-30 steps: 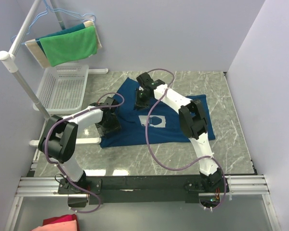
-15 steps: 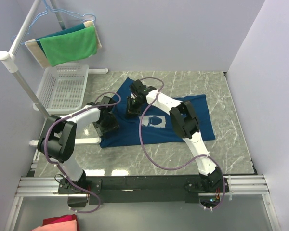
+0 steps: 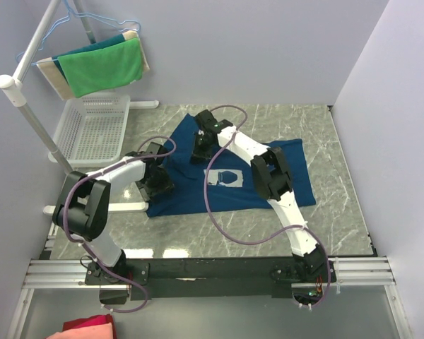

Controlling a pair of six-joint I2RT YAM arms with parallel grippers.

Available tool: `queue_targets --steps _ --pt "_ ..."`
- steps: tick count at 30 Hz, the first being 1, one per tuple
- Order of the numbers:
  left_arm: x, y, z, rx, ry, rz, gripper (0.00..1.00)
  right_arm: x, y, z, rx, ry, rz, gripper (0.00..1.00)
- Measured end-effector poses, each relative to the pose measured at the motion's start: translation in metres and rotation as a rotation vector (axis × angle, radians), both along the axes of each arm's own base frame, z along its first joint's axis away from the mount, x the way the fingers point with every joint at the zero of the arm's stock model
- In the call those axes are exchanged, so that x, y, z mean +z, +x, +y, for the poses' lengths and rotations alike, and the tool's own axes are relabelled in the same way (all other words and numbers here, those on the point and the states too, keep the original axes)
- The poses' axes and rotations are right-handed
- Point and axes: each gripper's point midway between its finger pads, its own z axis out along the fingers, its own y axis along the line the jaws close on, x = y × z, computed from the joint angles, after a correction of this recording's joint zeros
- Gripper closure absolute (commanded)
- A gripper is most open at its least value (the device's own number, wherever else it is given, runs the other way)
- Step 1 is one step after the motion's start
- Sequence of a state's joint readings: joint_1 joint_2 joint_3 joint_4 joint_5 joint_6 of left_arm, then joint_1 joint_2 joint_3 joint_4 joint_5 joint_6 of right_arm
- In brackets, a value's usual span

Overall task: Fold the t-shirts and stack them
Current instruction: Fold the tshirt

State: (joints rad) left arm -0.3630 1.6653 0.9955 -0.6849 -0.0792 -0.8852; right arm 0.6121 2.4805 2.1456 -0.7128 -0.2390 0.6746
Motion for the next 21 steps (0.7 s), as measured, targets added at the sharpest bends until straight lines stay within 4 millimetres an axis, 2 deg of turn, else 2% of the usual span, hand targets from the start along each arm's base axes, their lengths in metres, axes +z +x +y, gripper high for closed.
queue_targets --steps 4,8,16,19,21 --pt "0.0 -0.001 0.001 0.001 0.001 -0.004 0.29 0.0 0.018 -0.007 -0.049 0.005 -0.011 0.7" --pt "0.0 -0.002 0.002 0.001 0.003 -0.008 0.29 0.0 0.027 -0.012 -0.079 -0.005 -0.024 0.7" --pt "0.002 -0.003 0.009 0.001 0.041 -0.009 0.28 0.0 0.035 -0.019 -0.112 -0.029 -0.046 0.71" --pt "0.01 0.001 0.017 0.003 0.087 -0.016 0.28 0.0 0.036 -0.036 -0.148 -0.09 -0.074 0.71" --pt "0.023 0.015 0.018 0.003 0.108 -0.051 0.28 0.001 0.034 -0.053 -0.179 -0.141 -0.082 0.71"
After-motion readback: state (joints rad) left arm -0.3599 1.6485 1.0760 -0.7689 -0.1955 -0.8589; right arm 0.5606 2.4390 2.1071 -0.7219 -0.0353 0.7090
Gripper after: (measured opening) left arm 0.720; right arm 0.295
